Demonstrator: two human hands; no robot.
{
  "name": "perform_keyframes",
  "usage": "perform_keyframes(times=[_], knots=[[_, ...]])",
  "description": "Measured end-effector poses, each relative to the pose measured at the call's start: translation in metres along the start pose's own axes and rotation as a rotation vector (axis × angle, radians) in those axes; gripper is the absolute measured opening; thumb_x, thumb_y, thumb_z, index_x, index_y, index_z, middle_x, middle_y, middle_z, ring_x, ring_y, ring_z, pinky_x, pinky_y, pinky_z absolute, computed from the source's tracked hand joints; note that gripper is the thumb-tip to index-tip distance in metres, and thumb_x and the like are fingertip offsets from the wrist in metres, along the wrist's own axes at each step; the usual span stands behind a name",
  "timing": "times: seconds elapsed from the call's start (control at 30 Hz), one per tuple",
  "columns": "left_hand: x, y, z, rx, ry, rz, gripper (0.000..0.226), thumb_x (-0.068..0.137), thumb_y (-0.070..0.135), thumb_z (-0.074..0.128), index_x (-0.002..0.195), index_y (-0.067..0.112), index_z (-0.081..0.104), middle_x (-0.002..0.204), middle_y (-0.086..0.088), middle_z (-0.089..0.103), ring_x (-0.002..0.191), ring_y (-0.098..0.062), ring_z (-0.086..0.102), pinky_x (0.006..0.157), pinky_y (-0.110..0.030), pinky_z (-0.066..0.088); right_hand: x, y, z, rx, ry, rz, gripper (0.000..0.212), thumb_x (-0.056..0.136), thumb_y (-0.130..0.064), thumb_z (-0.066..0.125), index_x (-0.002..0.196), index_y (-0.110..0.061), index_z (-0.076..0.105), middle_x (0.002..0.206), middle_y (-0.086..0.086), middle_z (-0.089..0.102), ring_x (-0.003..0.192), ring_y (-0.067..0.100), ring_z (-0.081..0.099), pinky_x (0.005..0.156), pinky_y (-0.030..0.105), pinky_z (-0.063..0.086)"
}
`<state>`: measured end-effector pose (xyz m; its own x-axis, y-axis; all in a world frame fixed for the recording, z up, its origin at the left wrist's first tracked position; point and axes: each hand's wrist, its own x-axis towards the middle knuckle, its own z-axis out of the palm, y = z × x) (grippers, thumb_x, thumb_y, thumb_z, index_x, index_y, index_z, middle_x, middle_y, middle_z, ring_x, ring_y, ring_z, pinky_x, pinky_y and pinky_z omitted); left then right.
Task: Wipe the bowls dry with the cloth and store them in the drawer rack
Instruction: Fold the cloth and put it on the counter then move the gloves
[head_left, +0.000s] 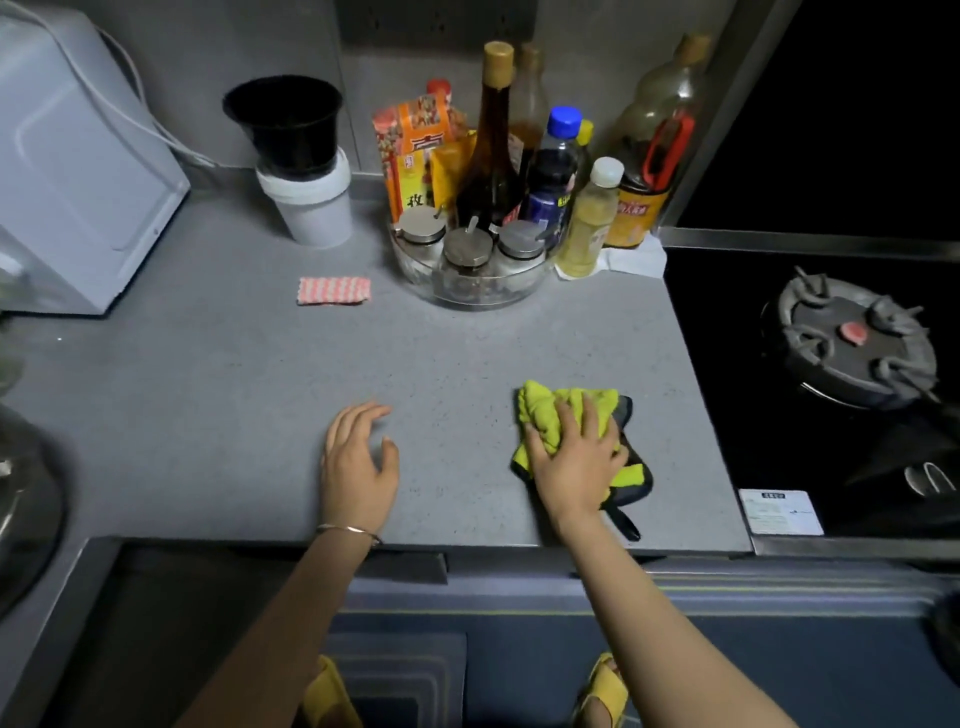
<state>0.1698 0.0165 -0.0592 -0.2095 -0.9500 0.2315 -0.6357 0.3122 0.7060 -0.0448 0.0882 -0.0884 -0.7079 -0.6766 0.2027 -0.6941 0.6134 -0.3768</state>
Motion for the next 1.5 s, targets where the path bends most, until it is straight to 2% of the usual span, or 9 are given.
perform_keyframes(times=[0.17,0.3,0.57,0.73,0.9,1.0,1.2,1.33,1.5], knots=[[0.004,0.002,0.012,0.024,-0.023,0.025,0.036,0.082,-0.001,0.056,0.117,0.005,0.06,0.122,-0.013,0.059,0.118,-0.032,0.05,0.105,-0.041,0.037,-0.044,-0.046,0.015,-0.035,-0.088,-0.331,0.057,0.073,-0.069,0.045,0.113,-0.033,0.065,0.136,0.001,0.054,0.12,0.037,0.05,0.09,0.057,0.042],[0.013,0.017,0.028,0.006,-0.06,0.048,0.037,0.082,-0.004,0.057,0.119,0.003,0.059,0.124,-0.015,0.058,0.119,-0.034,0.049,0.106,-0.044,0.037,-0.051,0.012,0.0,0.023,-0.089,-0.472,0.049,0.075,-0.065,0.056,0.111,-0.033,0.064,0.137,-0.004,0.052,0.121,0.033,0.049,0.093,0.052,0.041],[0.025,0.045,0.06,-0.013,-0.085,0.073,0.039,0.081,-0.008,0.059,0.118,0.003,0.06,0.124,-0.015,0.057,0.12,-0.033,0.047,0.108,-0.042,0.034,0.017,0.187,-0.066,-0.091,0.116,0.03,0.057,0.075,-0.06,0.052,0.111,-0.02,0.068,0.134,0.007,0.055,0.12,0.037,0.049,0.093,0.054,0.038],[0.031,0.039,0.055,0.017,-0.063,0.064,0.038,0.081,-0.008,0.059,0.118,0.003,0.06,0.124,-0.015,0.058,0.12,-0.032,0.048,0.108,-0.041,0.034,0.063,0.157,-0.048,-0.068,0.072,0.314,0.052,0.082,-0.048,0.064,0.126,-0.02,0.06,0.146,0.007,0.042,0.129,0.041,0.036,0.098,0.053,0.031],[0.035,0.013,0.041,0.049,-0.03,0.028,0.037,0.082,-0.007,0.059,0.118,0.002,0.06,0.124,-0.016,0.058,0.12,-0.034,0.048,0.107,-0.045,0.035,0.067,0.019,0.004,-0.017,-0.157,0.021,0.064,0.08,-0.066,0.053,0.135,-0.033,0.05,0.152,0.002,0.032,0.135,0.039,0.029,0.104,0.056,0.023],[0.041,-0.003,0.033,0.078,-0.007,0.023,0.036,0.084,0.008,0.052,0.118,0.001,0.059,0.122,-0.018,0.059,0.117,-0.036,0.051,0.105,-0.044,0.035,0.021,-0.048,0.026,-0.034,-0.193,-0.351,0.062,0.07,-0.069,0.059,0.122,-0.036,0.06,0.142,0.002,0.048,0.125,0.039,0.045,0.095,0.058,0.037],[0.058,-0.009,0.028,0.077,0.046,-0.008,0.041,0.079,0.012,0.047,0.116,-0.002,0.06,0.119,-0.02,0.06,0.114,-0.039,0.052,0.104,-0.04,0.033,-0.01,0.008,0.008,0.075,-0.245,-0.79,0.05,0.074,-0.062,0.058,0.117,-0.036,0.058,0.14,-0.004,0.049,0.123,0.032,0.049,0.092,0.051,0.043],[0.068,-0.009,0.027,0.069,0.056,-0.032,0.042,0.081,0.013,0.047,0.117,-0.001,0.06,0.121,-0.02,0.059,0.116,-0.038,0.051,0.105,-0.045,0.035,0.06,0.079,-0.009,-0.017,-0.08,-0.347,0.054,0.075,-0.061,0.053,0.115,-0.027,0.064,0.135,0.004,0.055,0.115,0.035,0.055,0.086,0.05,0.043],[0.074,-0.021,0.019,0.071,0.07,-0.047,0.041,0.08,0.014,0.046,0.116,-0.001,0.061,0.12,-0.019,0.06,0.114,-0.037,0.052,0.104,-0.042,0.036,0.121,0.034,0.01,-0.042,-0.114,0.211,0.06,0.084,-0.058,0.054,0.136,-0.03,0.047,0.154,-0.001,0.028,0.138,0.037,0.021,0.107,0.057,0.02]])
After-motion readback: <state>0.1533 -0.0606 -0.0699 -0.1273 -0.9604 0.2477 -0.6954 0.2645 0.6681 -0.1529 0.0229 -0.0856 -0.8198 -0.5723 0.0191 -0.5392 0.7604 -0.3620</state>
